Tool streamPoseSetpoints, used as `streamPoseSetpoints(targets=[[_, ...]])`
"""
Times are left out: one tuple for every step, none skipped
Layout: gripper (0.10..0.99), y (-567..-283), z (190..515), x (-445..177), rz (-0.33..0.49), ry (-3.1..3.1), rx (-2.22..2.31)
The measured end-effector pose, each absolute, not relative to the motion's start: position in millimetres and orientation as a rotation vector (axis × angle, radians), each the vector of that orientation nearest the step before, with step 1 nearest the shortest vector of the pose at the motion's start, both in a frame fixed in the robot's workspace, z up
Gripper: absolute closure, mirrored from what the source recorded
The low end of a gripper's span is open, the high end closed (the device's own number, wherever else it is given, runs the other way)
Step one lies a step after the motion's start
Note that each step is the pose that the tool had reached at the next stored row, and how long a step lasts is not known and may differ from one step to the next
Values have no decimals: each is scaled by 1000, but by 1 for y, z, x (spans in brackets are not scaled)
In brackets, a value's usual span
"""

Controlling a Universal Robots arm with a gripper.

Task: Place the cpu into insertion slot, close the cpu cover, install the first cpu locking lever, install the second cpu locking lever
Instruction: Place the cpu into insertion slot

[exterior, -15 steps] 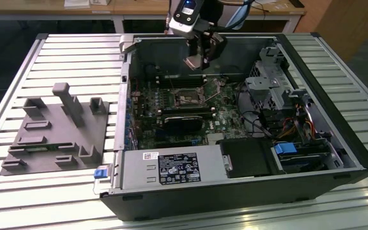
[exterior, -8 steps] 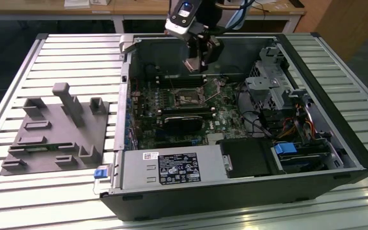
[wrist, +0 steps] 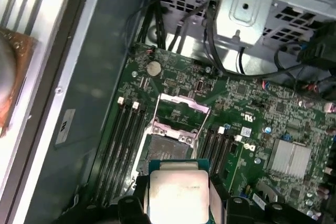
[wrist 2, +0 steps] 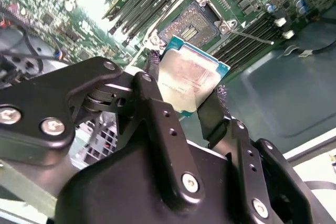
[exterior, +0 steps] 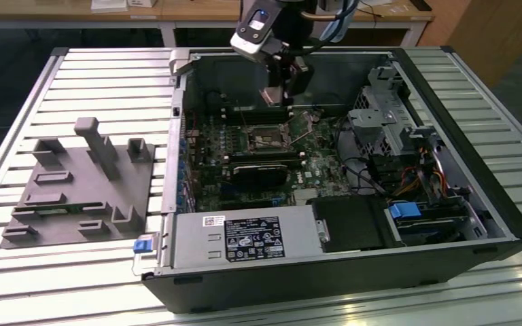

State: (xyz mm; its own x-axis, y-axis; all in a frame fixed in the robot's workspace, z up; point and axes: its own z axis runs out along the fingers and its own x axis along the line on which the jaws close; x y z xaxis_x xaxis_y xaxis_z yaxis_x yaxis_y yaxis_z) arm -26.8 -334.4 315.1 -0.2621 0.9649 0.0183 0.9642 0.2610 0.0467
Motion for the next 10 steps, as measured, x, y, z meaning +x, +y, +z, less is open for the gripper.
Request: streamPoseSetpoints(targets=[[545, -334, 314, -27, 75, 2466, 1921], [545, -334, 312, -27, 75, 2448, 1943], [545, -334, 311, -27, 75, 2430, 1965], [545, -334, 309, -27, 75, 2413, 1986], [545, -334, 307, -27, 74, 2393, 2010], [545, -334, 305, -27, 74, 2374, 2031], [545, -334, 304, -27, 74, 2355, 2052], [545, -334, 302, -27, 73, 2336, 2073], [545, -334, 300, -27, 73, 2317, 2093], [545, -334, 299, -27, 73, 2298, 2114]])
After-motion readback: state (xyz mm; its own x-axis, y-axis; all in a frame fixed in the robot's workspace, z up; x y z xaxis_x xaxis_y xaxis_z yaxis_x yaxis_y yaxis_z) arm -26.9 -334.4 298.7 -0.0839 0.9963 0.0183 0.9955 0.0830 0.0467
